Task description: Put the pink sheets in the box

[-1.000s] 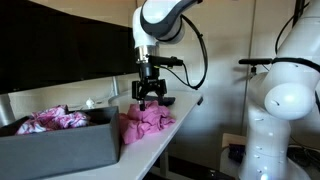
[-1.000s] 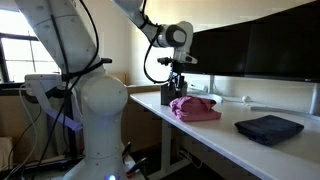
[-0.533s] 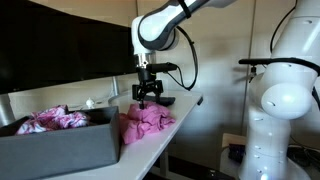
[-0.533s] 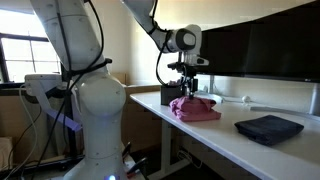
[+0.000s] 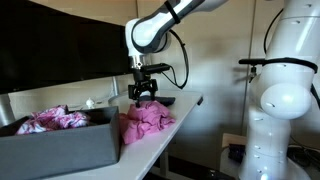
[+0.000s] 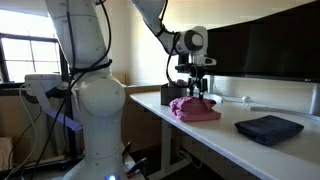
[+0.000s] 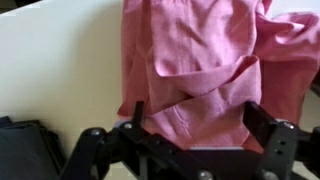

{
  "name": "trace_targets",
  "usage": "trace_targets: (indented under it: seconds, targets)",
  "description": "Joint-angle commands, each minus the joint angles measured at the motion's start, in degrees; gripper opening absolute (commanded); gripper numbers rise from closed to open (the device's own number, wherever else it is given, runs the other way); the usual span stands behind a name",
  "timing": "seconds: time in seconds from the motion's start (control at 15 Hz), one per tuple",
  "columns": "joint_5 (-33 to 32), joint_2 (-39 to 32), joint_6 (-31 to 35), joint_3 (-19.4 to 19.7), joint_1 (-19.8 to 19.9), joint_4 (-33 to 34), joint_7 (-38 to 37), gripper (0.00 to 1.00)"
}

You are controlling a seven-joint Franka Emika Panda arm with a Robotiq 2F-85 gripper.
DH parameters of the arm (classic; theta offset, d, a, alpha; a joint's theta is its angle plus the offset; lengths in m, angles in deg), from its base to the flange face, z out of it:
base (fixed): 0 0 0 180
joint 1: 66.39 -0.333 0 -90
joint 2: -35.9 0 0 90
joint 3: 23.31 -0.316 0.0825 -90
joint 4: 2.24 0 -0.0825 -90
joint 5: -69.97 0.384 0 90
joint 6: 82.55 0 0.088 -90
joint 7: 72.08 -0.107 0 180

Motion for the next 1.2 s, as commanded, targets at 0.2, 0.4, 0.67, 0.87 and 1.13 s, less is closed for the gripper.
trace_targets:
  seconds: [0.2, 0.4, 0.67, 0.87, 1.13]
  targets:
    - [0.96, -7.82, 1.36, 1.66, -0.7, 0.32, 0.01, 1.0]
    - [0.95, -10.66, 0.33, 1.67, -1.25, 0.65, -1.98, 0.93]
    - [0.31, -11.61, -1.17, 1.53, -2.27, 0.99, -5.36, 0.53]
    - [-0.07, -10.6, -1.62, 1.41, -2.88, 1.17, -7.07, 0.36]
    - [0.75, -8.87, -1.62, 1.11, -3.61, 1.41, -8.29, 0.1]
